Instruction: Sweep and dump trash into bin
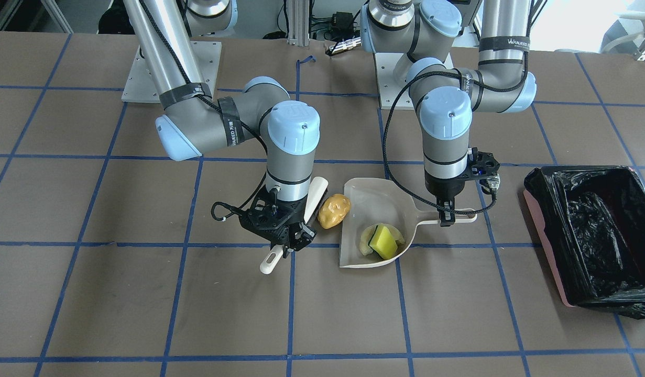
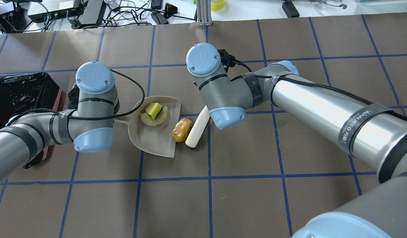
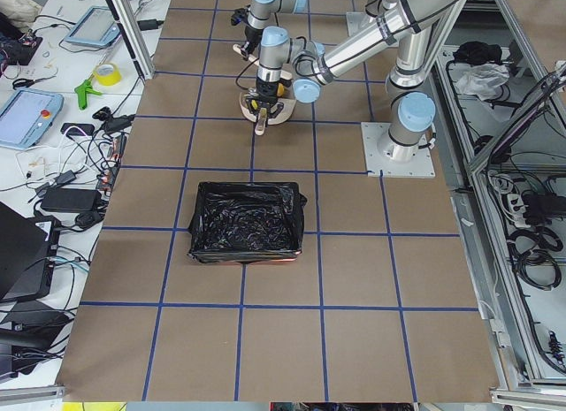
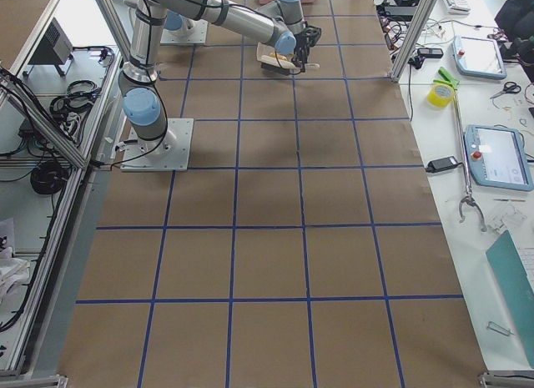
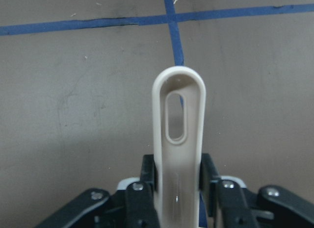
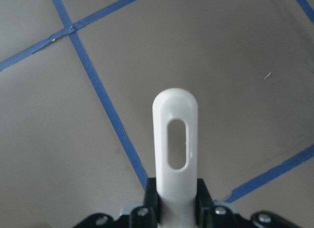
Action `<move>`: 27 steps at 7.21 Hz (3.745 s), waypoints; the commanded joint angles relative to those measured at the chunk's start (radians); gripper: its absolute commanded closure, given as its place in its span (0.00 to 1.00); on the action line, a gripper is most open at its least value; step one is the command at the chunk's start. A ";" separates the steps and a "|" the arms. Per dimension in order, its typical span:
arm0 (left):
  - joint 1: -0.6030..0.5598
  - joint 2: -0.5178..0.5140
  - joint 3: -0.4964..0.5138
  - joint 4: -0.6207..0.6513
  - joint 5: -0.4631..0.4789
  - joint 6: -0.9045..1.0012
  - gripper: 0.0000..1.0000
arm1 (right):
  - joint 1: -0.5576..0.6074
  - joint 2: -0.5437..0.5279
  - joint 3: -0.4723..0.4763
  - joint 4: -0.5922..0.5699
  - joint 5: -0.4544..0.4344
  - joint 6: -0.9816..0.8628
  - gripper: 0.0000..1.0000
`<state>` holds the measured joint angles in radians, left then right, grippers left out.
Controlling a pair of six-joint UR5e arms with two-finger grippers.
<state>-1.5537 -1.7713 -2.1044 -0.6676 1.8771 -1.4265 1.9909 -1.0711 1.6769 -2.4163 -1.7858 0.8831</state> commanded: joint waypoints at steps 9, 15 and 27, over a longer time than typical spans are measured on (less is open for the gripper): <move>0.000 0.001 0.003 0.000 -0.001 0.003 1.00 | 0.105 0.106 -0.183 0.041 0.060 0.229 0.83; 0.000 0.000 0.009 0.002 -0.004 0.006 1.00 | -0.001 0.074 -0.166 0.142 0.046 -0.071 0.83; 0.003 -0.004 0.012 0.006 -0.009 0.015 1.00 | -0.029 0.003 -0.095 0.217 0.060 -0.009 0.83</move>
<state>-1.5516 -1.7761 -2.0923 -0.6612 1.8684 -1.4122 1.9579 -1.0581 1.5660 -2.1925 -1.7345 0.8294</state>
